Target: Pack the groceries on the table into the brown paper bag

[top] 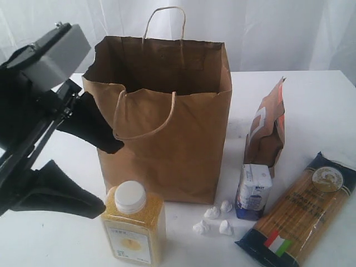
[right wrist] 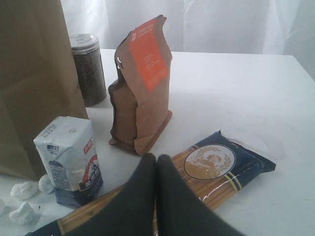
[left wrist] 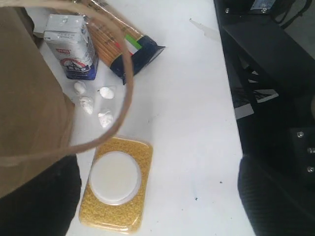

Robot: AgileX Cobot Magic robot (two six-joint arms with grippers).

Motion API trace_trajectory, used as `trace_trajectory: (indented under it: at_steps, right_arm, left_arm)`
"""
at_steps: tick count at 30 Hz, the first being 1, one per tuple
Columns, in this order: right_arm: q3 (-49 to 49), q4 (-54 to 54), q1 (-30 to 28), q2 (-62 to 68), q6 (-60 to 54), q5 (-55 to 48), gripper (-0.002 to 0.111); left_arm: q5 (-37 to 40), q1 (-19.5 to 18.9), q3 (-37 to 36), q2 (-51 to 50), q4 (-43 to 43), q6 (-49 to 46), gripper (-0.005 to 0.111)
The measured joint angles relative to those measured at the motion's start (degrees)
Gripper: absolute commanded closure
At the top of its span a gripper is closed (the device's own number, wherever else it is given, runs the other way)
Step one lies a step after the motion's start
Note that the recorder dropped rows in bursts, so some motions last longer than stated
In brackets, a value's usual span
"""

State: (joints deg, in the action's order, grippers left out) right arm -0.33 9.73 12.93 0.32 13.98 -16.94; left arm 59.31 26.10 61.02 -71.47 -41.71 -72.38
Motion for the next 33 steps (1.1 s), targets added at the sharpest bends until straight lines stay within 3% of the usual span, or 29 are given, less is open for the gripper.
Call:
trace_trajectory:
  at_steps: [9,17,19,25,26,33]
  right_arm:
    - [0.0,0.0,0.0,0.0,0.0,0.0,0.108]
    - [0.0,0.0,0.0,0.0,0.0,0.0,0.108]
    - [0.0,0.0,0.0,0.0,0.0,0.0,0.108]
    - [0.0,0.0,0.0,0.0,0.0,0.0,0.108]
    - [0.0,0.0,0.0,0.0,0.0,0.0,0.108]
    - [0.0,0.0,0.0,0.0,0.0,0.0,0.108]
  left_arm:
    - [-2.79,1.24,-0.66,-9.41,-0.54,-2.95,0.021]
    - [-15.69,2.59,-7.88,-12.17,-0.66,-8.08,0.021]
    - [-17.72,2.59,-8.84,-12.17,-0.66,-8.96,0.03]
    - [-18.25,2.59,-9.11,-12.17,-1.36,-8.9,0.1]
    - [-18.25,2.59,-9.11,-12.17,-1.36,-8.48,0.106]
    - [-14.72,2.59,-9.65,-8.2,-0.23,-4.91,0.106]
